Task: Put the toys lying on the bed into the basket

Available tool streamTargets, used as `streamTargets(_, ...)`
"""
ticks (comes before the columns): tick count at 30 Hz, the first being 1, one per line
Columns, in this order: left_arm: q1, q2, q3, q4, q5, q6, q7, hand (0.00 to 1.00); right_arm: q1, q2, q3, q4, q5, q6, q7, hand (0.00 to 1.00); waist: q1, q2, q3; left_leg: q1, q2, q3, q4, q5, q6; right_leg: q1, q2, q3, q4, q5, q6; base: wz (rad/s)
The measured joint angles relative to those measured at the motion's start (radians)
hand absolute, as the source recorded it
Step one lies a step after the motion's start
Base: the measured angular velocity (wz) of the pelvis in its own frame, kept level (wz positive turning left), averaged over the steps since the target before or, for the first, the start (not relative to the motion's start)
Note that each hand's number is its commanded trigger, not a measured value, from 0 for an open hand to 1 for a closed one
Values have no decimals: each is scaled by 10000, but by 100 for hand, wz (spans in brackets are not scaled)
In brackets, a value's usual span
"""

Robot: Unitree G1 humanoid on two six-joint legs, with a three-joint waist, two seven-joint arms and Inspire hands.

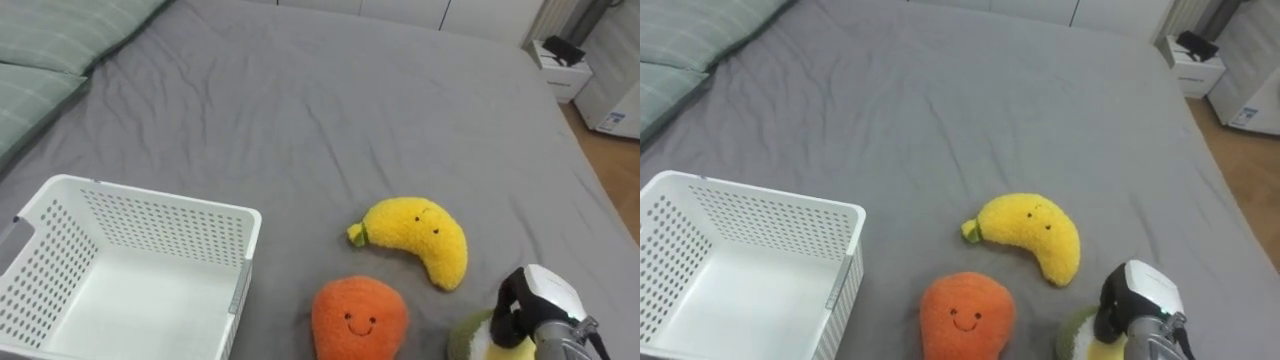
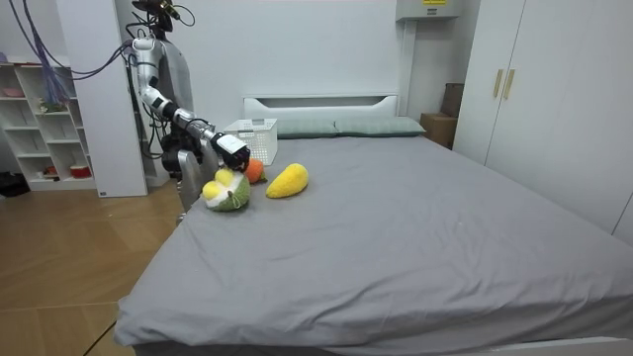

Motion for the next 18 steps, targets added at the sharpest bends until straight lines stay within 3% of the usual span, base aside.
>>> streamTargets(2, 4, -8, 169, 96, -15, -20, 1, 0, 11, 0, -101, -668, -1, -27, 0, 100, -73, -33, 59, -52, -1, 3, -3, 1, 1, -60, -1, 11, 7, 2, -1, -2)
streamTargets(7, -35, -11, 184, -48, -46, -115, -6, 0, 15, -99, -677, -2219, 81, -206, -62, 100, -230, -24, 67, -123, 10, 59, -77, 9, -3, -181, 9, 97, 65, 1, -2, -3)
streamTargets(11, -116, -11, 243, 145, -98, -473, -9, 0, 18, -110, -719, -3816, 236, -241, 51, 100, -355, -26, 62, -116, 17, 176, -147, 18, -6, -261, 19, 232, 103, 2, -2, -8)
streamTargets(18, -408, -9, 404, 513, -91, -666, -192, 0, -1, -321, -755, -5595, 287, -265, 305, 100, -383, -28, 6, -132, 24, 291, -139, 21, 0, -318, 15, 249, 132, 19, -11, -5)
